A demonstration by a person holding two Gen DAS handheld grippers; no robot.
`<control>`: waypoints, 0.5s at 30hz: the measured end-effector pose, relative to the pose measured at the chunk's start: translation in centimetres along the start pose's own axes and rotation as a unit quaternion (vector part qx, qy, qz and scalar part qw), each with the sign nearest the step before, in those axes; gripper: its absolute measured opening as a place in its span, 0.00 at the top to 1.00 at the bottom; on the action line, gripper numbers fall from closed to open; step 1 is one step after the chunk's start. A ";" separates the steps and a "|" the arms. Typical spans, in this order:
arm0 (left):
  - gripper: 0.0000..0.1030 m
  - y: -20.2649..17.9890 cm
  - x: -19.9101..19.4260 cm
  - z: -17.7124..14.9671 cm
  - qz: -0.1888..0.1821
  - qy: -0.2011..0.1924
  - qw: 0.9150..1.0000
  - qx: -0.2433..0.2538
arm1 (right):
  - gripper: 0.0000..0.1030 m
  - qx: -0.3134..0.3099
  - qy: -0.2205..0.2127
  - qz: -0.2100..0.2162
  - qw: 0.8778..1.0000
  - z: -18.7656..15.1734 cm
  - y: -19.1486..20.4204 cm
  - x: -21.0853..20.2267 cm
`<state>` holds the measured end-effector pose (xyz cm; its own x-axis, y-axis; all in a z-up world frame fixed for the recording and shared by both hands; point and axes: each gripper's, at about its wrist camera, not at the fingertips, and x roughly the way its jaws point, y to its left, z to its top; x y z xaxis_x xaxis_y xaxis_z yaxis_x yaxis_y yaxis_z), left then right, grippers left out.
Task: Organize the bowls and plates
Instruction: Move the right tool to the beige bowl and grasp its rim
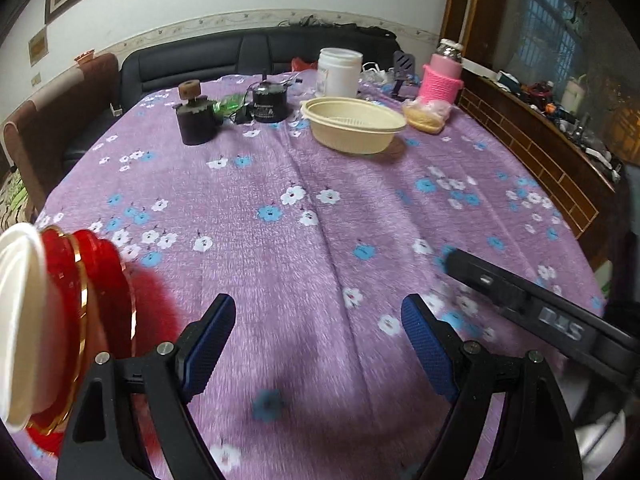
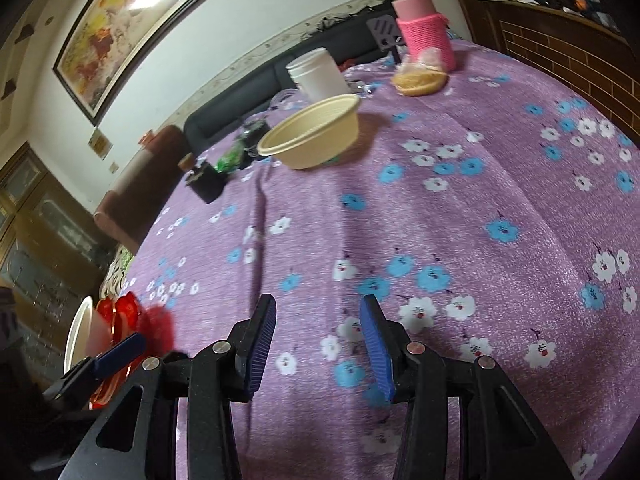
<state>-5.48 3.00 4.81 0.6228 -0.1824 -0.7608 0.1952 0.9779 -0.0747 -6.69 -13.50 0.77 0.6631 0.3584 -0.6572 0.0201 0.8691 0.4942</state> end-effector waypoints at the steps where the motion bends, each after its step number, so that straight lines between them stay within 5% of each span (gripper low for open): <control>1: 0.18 0.2 0.8 0.1 0.009 0.001 1.000 -0.001 | 0.54 0.002 0.000 -0.003 1.000 0.0 -0.1 0.2; 7: 0.19 2.0 4.1 -0.1 0.026 0.012 0.999 -0.026 | 0.54 0.006 -0.013 -0.039 0.999 -0.1 -1.6 1.9; 15: 0.18 2.5 5.6 -0.5 0.030 0.025 0.999 -0.031 | 0.51 0.018 -0.019 -0.032 0.999 0.0 -2.5 2.5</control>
<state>-1.88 4.46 0.01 0.5929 -0.1190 -0.7965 0.1100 0.9917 -0.0663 -5.08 -14.84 -2.09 0.6874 0.2887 -0.6665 0.0896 0.8769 0.4722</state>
